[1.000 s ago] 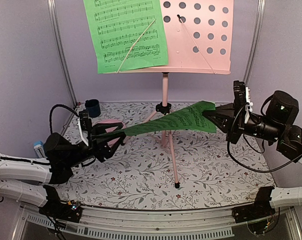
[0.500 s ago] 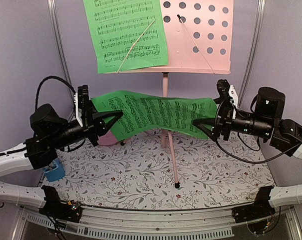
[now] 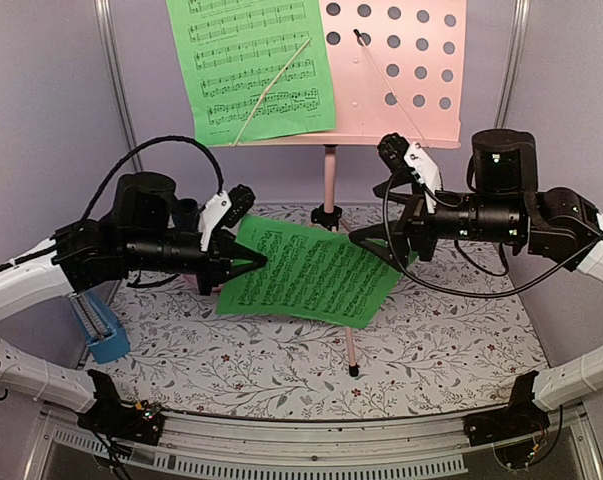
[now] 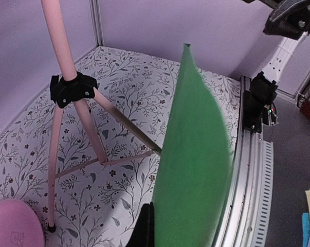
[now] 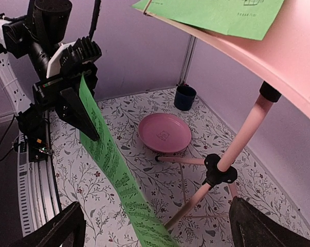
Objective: Set up the instrument practice props
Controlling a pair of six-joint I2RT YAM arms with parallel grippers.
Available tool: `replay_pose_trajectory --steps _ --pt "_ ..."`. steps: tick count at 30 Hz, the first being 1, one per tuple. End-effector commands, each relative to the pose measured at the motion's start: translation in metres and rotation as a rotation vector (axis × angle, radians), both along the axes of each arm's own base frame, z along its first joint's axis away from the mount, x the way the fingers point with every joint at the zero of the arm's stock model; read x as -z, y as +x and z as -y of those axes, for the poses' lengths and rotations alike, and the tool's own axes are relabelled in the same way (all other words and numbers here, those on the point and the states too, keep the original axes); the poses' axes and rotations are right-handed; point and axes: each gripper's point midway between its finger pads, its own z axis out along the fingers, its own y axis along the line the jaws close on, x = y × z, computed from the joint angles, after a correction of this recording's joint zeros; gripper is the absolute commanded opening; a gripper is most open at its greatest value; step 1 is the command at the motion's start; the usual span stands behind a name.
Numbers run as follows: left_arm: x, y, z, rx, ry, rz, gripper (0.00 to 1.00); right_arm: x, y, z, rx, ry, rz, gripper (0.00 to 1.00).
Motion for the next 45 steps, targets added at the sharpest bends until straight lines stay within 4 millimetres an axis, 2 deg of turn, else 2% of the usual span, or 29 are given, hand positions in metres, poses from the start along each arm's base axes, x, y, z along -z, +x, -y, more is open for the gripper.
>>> replay_pose_trajectory --steps 1,6,10,12,18,21,24,30,36,38,45 --pt "-0.010 -0.011 0.002 0.055 0.021 -0.032 0.00 0.004 -0.011 -0.009 -0.035 -0.060 0.014 0.99" --pt "-0.014 -0.013 0.015 0.113 0.039 -0.063 0.00 0.021 -0.025 -0.041 -0.113 -0.152 0.017 0.97" --pt "-0.015 -0.025 0.025 0.195 0.046 -0.073 0.00 0.032 -0.016 -0.053 -0.060 -0.233 0.062 0.95" --pt "-0.013 -0.029 0.026 0.210 0.058 -0.063 0.00 0.033 -0.013 -0.056 -0.053 -0.255 0.076 0.93" --pt "-0.005 -0.038 0.027 0.254 0.104 -0.017 0.00 0.025 -0.023 -0.056 -0.108 -0.254 0.107 0.89" --pt "0.006 -0.042 0.026 0.269 0.149 0.002 0.00 0.031 -0.034 -0.058 -0.176 -0.276 0.110 0.87" --pt "0.016 -0.046 0.026 0.296 0.185 0.025 0.00 0.040 -0.032 -0.056 -0.173 -0.311 0.124 0.87" --pt "0.007 -0.057 0.032 0.342 0.178 0.117 0.00 0.051 -0.036 -0.062 -0.224 -0.323 0.139 0.79" --pt "0.010 -0.062 0.034 0.350 0.213 0.183 0.00 0.061 -0.050 -0.068 -0.305 -0.329 0.089 0.73" --pt "0.008 -0.064 0.035 0.354 0.218 0.204 0.00 0.063 -0.051 -0.068 -0.309 -0.335 0.081 0.65" --pt "-0.003 -0.051 0.033 0.285 0.220 0.279 0.00 0.066 -0.052 -0.068 -0.308 -0.344 0.050 0.35"
